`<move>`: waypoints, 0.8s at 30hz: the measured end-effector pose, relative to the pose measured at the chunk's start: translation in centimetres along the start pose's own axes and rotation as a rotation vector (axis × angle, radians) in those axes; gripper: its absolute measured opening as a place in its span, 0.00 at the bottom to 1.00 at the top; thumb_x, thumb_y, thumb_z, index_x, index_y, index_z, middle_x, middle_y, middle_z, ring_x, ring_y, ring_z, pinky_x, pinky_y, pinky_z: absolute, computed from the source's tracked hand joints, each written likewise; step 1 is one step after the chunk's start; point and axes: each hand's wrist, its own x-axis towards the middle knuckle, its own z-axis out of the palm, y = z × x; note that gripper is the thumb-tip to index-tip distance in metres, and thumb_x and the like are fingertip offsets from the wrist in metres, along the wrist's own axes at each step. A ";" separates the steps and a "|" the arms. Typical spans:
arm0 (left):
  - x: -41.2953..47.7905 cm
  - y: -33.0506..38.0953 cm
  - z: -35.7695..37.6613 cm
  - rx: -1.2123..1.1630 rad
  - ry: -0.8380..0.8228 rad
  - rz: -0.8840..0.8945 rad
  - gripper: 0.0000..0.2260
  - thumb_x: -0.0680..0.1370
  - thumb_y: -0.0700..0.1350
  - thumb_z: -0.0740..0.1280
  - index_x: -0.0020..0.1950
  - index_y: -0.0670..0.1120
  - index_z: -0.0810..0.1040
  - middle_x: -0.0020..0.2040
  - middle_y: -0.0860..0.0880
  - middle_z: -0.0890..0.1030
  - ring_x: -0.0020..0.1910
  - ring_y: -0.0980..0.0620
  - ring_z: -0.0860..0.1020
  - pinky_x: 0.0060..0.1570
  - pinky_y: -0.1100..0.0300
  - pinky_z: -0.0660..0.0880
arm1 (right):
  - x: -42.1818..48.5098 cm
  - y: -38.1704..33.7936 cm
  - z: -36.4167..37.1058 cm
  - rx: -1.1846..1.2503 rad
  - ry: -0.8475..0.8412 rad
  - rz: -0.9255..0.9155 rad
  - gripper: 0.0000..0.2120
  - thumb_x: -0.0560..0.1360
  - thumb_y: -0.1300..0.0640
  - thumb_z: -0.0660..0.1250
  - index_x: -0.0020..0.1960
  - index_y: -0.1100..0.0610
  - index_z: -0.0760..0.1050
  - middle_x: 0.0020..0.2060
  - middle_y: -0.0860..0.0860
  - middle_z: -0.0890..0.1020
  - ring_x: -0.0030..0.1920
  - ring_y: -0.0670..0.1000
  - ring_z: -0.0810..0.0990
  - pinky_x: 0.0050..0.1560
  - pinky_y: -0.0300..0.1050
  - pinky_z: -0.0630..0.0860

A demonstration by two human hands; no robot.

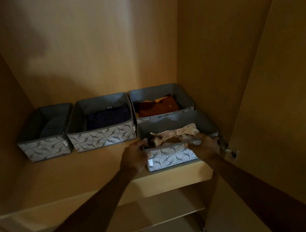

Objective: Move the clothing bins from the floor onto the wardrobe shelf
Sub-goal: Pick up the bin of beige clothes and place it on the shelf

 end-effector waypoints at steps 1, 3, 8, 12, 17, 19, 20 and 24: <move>0.2 0.0 0.2 -0.031 0.010 -0.017 0.19 0.71 0.43 0.73 0.60 0.56 0.81 0.52 0.51 0.85 0.48 0.52 0.83 0.51 0.55 0.80 | -0.1 -0.3 -0.1 0.014 -0.001 0.000 0.24 0.68 0.44 0.75 0.61 0.51 0.79 0.61 0.59 0.78 0.63 0.63 0.73 0.61 0.52 0.73; 0.7 0.0 0.5 -0.065 0.022 -0.032 0.21 0.70 0.42 0.74 0.62 0.55 0.80 0.53 0.50 0.85 0.51 0.51 0.82 0.54 0.54 0.80 | 0.2 -0.1 0.0 0.038 -0.006 -0.017 0.23 0.68 0.45 0.75 0.60 0.51 0.79 0.61 0.58 0.80 0.63 0.62 0.74 0.62 0.53 0.73; 1.1 -0.5 0.8 -0.088 0.018 -0.021 0.23 0.71 0.41 0.73 0.65 0.54 0.78 0.55 0.50 0.85 0.52 0.52 0.82 0.54 0.56 0.79 | 0.5 0.4 0.2 0.051 -0.033 -0.041 0.24 0.67 0.44 0.76 0.61 0.50 0.78 0.58 0.54 0.82 0.61 0.59 0.78 0.60 0.56 0.76; 0.6 -0.7 0.8 -0.076 0.025 -0.021 0.23 0.72 0.43 0.72 0.67 0.56 0.76 0.56 0.51 0.84 0.49 0.54 0.82 0.48 0.61 0.78 | 0.1 0.3 0.1 0.060 -0.031 -0.057 0.24 0.68 0.46 0.75 0.62 0.50 0.77 0.60 0.54 0.81 0.62 0.58 0.77 0.61 0.54 0.75; 0.2 -0.8 0.7 -0.087 0.034 -0.012 0.23 0.74 0.41 0.71 0.68 0.54 0.75 0.57 0.49 0.83 0.50 0.51 0.82 0.51 0.54 0.80 | -0.2 0.6 -0.1 0.032 -0.075 -0.081 0.30 0.70 0.48 0.74 0.70 0.51 0.71 0.67 0.55 0.76 0.68 0.58 0.72 0.65 0.50 0.70; -0.1 -0.9 0.9 -0.183 0.021 -0.020 0.24 0.73 0.39 0.71 0.67 0.52 0.76 0.56 0.49 0.84 0.51 0.51 0.82 0.54 0.53 0.79 | -0.7 1.0 -0.3 0.053 -0.091 -0.091 0.33 0.71 0.49 0.74 0.73 0.50 0.67 0.68 0.55 0.74 0.69 0.58 0.71 0.65 0.48 0.69; -0.4 -1.0 0.9 -0.236 0.013 -0.024 0.23 0.73 0.37 0.71 0.67 0.51 0.76 0.54 0.48 0.84 0.50 0.51 0.82 0.54 0.52 0.79 | -1.1 1.2 -0.3 0.062 -0.085 -0.102 0.33 0.71 0.50 0.74 0.73 0.50 0.66 0.68 0.56 0.74 0.68 0.58 0.72 0.64 0.48 0.69; -2.1 -1.7 1.4 -0.329 0.120 -0.049 0.13 0.75 0.40 0.69 0.59 0.50 0.81 0.48 0.51 0.85 0.48 0.54 0.82 0.50 0.55 0.80 | -2.8 2.3 0.7 0.227 -0.062 -0.139 0.28 0.73 0.53 0.72 0.71 0.51 0.70 0.48 0.55 0.81 0.49 0.50 0.79 0.51 0.44 0.76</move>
